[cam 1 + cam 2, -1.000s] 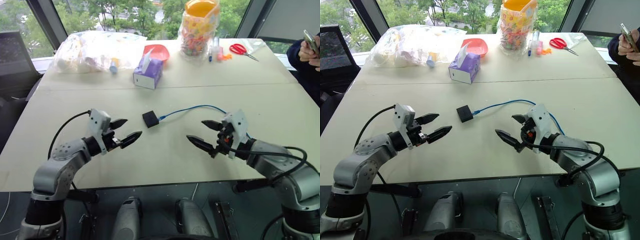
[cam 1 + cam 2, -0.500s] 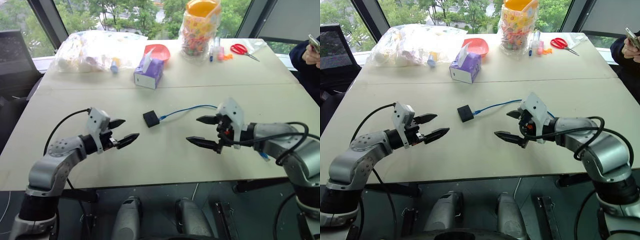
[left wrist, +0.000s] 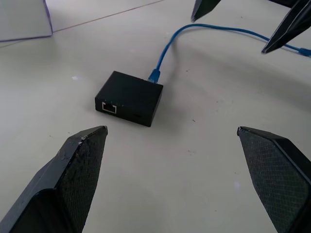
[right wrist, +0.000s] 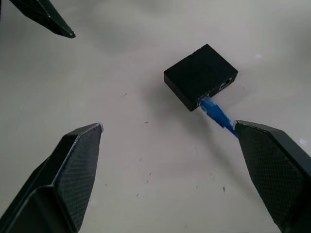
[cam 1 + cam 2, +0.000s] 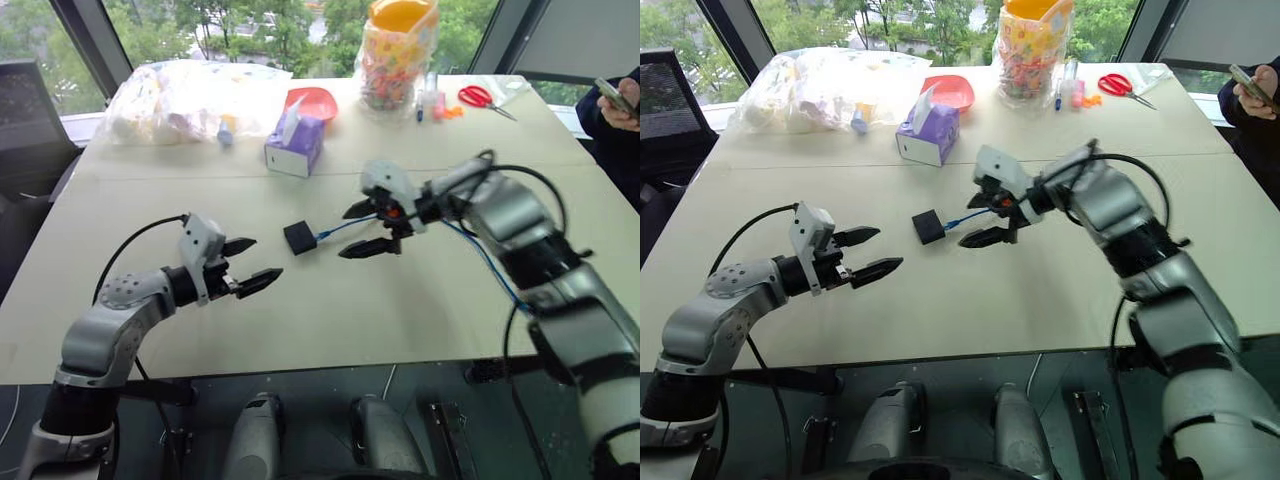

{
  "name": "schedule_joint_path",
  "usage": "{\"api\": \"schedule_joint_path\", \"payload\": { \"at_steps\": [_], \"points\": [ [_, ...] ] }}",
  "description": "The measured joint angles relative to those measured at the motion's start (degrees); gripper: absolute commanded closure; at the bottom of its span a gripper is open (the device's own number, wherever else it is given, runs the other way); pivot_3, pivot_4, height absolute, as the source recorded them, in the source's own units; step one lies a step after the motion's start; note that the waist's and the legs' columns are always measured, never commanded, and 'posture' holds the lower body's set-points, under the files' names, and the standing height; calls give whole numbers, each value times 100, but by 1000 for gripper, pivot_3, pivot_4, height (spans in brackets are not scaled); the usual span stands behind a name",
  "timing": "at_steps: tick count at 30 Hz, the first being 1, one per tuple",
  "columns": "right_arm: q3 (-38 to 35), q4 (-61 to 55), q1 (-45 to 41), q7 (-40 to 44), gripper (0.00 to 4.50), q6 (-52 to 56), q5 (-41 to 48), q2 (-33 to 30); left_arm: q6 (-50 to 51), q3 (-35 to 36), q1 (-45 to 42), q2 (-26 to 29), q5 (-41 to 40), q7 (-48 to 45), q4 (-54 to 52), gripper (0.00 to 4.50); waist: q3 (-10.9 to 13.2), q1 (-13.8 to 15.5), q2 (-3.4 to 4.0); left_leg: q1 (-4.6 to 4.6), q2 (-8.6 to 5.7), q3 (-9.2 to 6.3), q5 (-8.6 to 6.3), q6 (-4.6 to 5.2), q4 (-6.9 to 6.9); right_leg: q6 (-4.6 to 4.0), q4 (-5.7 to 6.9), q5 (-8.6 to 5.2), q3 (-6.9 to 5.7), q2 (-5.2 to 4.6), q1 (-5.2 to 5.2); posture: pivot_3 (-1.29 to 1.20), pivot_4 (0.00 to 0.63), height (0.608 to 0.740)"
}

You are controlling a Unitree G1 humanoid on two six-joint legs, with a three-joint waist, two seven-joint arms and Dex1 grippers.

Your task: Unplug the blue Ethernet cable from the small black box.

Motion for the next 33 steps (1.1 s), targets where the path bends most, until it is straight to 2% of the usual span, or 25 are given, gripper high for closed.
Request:
{"api": "schedule_joint_path", "payload": {
  "at_steps": [7, 12, 15, 22, 28, 31, 33],
  "points": [
    [307, 3359, -1118, 62, 0, -1806, -1309, 1373, -17, 168, 360, -9, 39, 189, -364, 40, 1, 16, 2, -2, 0, 1, 0, -1, -3, 6, 5, 3, -3, 1, -1, 0, 150, 735],
    [304, 4683, -1318, -357, 0, -2608, -2031, 1802, -17, 254, 576, 50, 47, 304, -536, 40, 2, -7, 3, 0, 0, 2, 0, -2, -3, 5, 6, 3, -2, 0, 0, 0, 150, 735],
    [208, 4990, -1463, -494, 856, -2787, -2275, 2024, -17, 269, 628, 57, 49, 380, -648, 0, 2, -36, 3, 16, 1, 1, 1, -5, -6, 4, 17, 3, -2, 1, 5, 0, 150, 735],
    [-166, 5188, -1504, -512, 4488, -2843, -2518, 2337, -18, 413, 779, 116, 50, 422, -744, 0, 1, -124, 4, 31, 2, -2, 8, -16, -8, 0, 39, 0, -2, 2, 8, 0, 150, 735],
    [-266, 4862, -1335, -670, 4488, -3143, -2746, 2371, 53, 412, 448, 350, 19, 147, -385, 0, 1, -160, 4, 28, 2, -3, 8, -16, -10, 7, 56, 3, -2, 2, -3, 0, 150, 735],
    [-310, 3900, -740, -1337, 4488, -3797, -2873, 2045, 405, 410, 189, 462, -314, -154, -199, 0, 2, -138, 4, 22, -1, -4, 9, -18, -9, 14, 60, 3, -1, 1, -5, 0, 150, 735],
    [-430, 2741, -52, -1945, 4488, -4046, -3013, 1624, 739, 406, -43, 514, -587, -369, -7, 0, 2, -94, 3, 19, -2, -6, 9, -18, -9, 23, 62, 4, -1, 0, -5, 0, 150, 735]
  ]
}}
